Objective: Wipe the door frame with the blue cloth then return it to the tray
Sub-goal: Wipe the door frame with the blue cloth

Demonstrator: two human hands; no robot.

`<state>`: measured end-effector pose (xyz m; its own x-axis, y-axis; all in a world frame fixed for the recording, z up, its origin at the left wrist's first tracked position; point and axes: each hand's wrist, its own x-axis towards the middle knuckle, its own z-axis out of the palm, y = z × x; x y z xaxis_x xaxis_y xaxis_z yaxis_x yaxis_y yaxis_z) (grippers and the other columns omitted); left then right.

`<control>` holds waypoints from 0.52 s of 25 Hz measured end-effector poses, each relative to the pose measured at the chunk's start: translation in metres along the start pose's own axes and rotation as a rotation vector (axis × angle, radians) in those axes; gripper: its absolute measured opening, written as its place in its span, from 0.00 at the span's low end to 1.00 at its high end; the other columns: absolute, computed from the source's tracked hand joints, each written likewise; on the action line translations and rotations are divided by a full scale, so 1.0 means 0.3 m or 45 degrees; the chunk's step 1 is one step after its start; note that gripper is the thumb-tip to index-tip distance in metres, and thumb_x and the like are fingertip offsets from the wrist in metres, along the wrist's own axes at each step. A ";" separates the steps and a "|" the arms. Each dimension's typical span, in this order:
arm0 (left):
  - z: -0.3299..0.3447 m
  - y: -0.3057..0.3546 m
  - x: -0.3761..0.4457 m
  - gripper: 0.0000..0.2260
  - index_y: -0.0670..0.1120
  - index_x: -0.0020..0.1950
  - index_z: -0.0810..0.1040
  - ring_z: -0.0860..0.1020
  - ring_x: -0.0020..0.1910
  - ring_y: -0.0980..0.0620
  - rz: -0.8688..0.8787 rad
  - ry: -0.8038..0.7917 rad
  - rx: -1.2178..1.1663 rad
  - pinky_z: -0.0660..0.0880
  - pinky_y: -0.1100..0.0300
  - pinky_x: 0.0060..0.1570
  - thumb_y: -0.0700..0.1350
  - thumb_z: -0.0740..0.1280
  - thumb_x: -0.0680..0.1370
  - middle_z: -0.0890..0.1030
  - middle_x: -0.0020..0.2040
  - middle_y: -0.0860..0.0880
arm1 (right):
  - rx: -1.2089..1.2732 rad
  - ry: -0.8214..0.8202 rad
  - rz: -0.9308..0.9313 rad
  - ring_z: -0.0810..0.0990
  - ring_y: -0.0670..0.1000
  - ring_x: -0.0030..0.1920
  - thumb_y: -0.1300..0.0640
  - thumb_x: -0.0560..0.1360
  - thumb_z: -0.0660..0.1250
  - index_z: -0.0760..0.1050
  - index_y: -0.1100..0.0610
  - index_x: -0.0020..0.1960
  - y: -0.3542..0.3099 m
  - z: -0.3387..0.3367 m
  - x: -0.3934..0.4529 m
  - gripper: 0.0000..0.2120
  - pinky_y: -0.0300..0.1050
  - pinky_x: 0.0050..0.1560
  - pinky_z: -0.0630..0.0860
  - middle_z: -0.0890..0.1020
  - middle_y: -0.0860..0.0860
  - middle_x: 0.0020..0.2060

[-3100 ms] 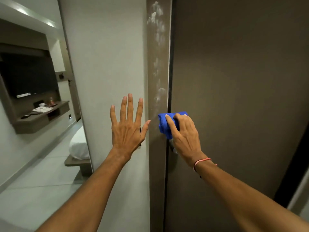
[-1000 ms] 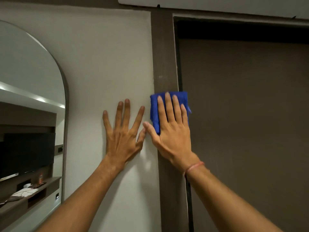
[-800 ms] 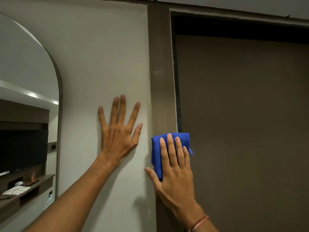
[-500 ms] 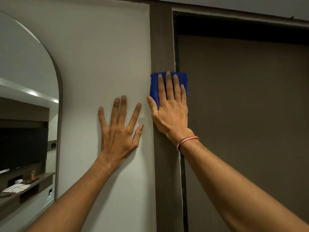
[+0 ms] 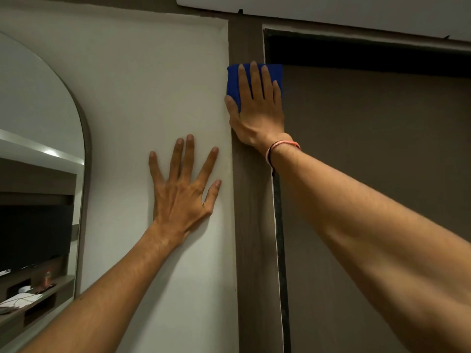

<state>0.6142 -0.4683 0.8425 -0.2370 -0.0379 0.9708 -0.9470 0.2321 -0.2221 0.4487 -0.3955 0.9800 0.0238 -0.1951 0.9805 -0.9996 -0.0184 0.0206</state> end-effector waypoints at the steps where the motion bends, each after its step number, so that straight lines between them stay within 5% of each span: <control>1: 0.002 -0.001 0.000 0.32 0.56 0.84 0.50 0.48 0.84 0.39 0.003 0.014 -0.003 0.49 0.25 0.77 0.66 0.46 0.81 0.49 0.85 0.39 | 0.006 0.005 0.015 0.40 0.57 0.83 0.41 0.85 0.47 0.41 0.55 0.84 -0.002 0.002 0.016 0.33 0.54 0.82 0.38 0.42 0.55 0.84; 9: -0.017 0.021 -0.173 0.33 0.54 0.85 0.47 0.47 0.84 0.40 -0.022 -0.089 -0.054 0.48 0.27 0.78 0.66 0.47 0.82 0.48 0.85 0.39 | 0.004 0.095 0.051 0.47 0.57 0.84 0.41 0.85 0.49 0.48 0.55 0.84 -0.023 0.136 -0.595 0.33 0.57 0.84 0.46 0.50 0.56 0.84; 13: -0.017 0.052 -0.342 0.33 0.53 0.85 0.49 0.49 0.84 0.39 -0.042 -0.117 -0.085 0.50 0.28 0.78 0.64 0.46 0.82 0.50 0.85 0.38 | 0.000 -0.023 0.062 0.44 0.56 0.84 0.41 0.85 0.51 0.46 0.54 0.84 -0.042 0.207 -1.069 0.33 0.58 0.83 0.45 0.47 0.55 0.84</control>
<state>0.6249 -0.4559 0.7398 -0.2278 -0.1346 0.9644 -0.9388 0.2931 -0.1809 0.4547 -0.3935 0.6531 -0.0248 -0.2137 0.9766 -0.9996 -0.0084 -0.0272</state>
